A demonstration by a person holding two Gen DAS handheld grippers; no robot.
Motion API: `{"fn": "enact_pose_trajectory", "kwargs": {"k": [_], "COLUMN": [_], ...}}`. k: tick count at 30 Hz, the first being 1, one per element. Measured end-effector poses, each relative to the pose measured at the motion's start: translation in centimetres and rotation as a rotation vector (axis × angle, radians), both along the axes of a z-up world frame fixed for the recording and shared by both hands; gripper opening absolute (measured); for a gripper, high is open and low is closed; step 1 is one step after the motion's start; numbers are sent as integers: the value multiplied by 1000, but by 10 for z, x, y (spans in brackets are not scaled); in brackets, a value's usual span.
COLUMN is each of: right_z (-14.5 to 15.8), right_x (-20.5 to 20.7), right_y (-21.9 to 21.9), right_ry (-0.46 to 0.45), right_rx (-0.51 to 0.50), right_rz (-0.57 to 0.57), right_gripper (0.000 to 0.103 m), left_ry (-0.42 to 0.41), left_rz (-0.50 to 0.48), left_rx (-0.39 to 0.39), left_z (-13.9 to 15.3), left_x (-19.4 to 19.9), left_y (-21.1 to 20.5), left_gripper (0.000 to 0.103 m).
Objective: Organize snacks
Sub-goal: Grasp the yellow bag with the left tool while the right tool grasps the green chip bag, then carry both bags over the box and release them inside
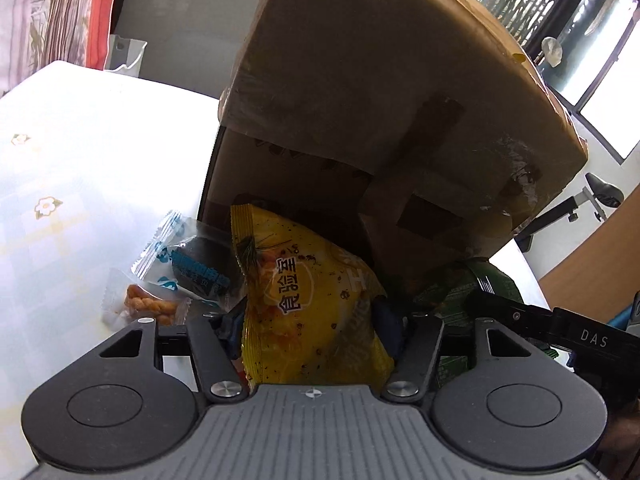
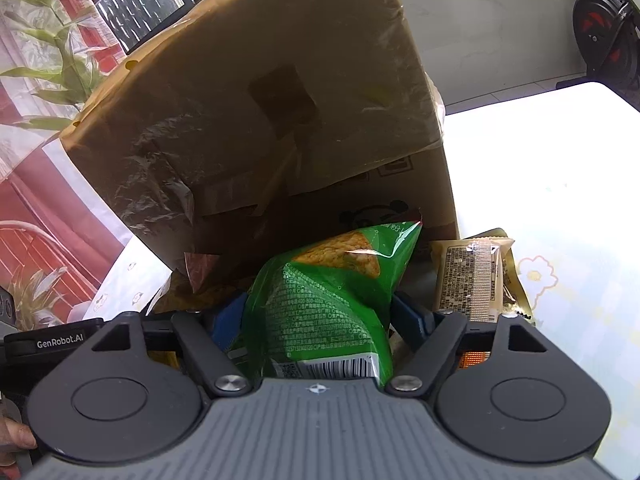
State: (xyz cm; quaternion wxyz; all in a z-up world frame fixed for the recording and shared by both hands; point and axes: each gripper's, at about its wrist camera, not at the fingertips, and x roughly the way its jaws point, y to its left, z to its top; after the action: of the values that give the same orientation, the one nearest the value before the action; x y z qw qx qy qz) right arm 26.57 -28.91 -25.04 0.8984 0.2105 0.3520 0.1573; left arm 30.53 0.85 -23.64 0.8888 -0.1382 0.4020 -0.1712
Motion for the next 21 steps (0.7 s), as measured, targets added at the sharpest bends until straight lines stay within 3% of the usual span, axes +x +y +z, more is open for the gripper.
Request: {"fn": "enact_pose_trajectory", "kwargs": {"k": [10, 16, 21], "right_z": [17, 33, 48], "right_x": [-22, -37, -50], "right_y": [3, 0, -7], "right_ry": [-61, -101, -146], "right_rx": [-11, -31, -63], "right_rz": [58, 38, 20], "right_gripper": [75, 75, 75], "left_ry": [-95, -171, -186], "left_rz": [2, 21, 60], "left_rx": [80, 151, 180], "left_z": [41, 69, 82], "left_x": [-33, -53, -64], "left_y": [2, 4, 13], "left_gripper": [59, 59, 60]}}
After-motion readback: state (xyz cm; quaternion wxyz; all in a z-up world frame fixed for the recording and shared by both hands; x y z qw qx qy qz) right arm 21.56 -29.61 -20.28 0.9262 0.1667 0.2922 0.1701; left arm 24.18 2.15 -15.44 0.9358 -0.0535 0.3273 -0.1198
